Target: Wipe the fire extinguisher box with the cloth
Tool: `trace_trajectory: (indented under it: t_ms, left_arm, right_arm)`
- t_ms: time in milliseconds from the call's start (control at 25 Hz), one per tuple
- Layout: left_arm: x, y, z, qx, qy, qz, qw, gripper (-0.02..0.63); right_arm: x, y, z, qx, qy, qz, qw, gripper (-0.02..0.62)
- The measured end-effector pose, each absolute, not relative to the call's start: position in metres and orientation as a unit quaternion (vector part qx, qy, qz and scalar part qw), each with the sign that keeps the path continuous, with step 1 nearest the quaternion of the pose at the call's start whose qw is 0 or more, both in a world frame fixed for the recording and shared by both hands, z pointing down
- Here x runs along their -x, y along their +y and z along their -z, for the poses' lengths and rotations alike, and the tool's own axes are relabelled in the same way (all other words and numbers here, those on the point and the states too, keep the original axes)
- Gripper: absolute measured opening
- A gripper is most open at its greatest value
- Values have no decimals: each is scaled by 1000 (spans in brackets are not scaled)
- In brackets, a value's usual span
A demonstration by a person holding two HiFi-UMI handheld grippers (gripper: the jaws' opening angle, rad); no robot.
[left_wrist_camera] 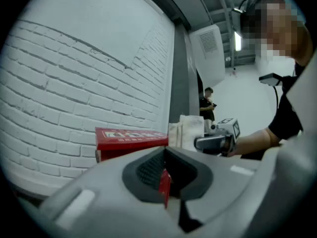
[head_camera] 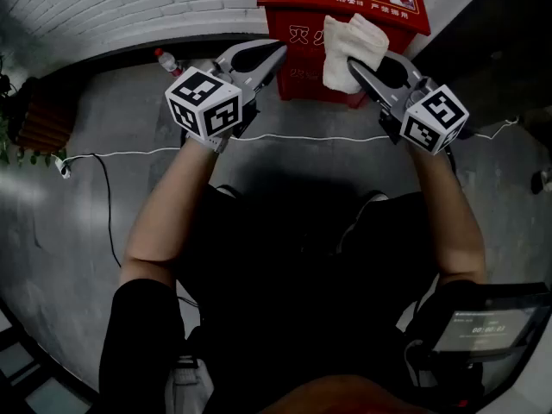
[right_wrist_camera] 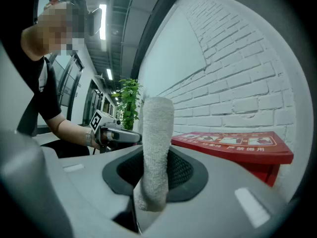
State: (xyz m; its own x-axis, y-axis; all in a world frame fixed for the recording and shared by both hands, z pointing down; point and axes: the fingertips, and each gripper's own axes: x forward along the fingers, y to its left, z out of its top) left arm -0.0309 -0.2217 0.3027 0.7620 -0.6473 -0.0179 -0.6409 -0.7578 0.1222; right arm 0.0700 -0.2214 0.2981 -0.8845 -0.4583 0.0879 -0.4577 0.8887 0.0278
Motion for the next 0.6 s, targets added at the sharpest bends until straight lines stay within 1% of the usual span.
trace_trajectory:
  t_ms: [320, 600]
  left_arm:
    - [34, -228, -310, -933, -355, 15, 57, 3]
    - [38, -234, -304, -926, -375, 12, 44, 3]
  right_arm:
    - [-69, -229, -300, -253, -966, 9, 42, 103]
    - [-66, -230, -292, -275, -961, 7, 20, 103]
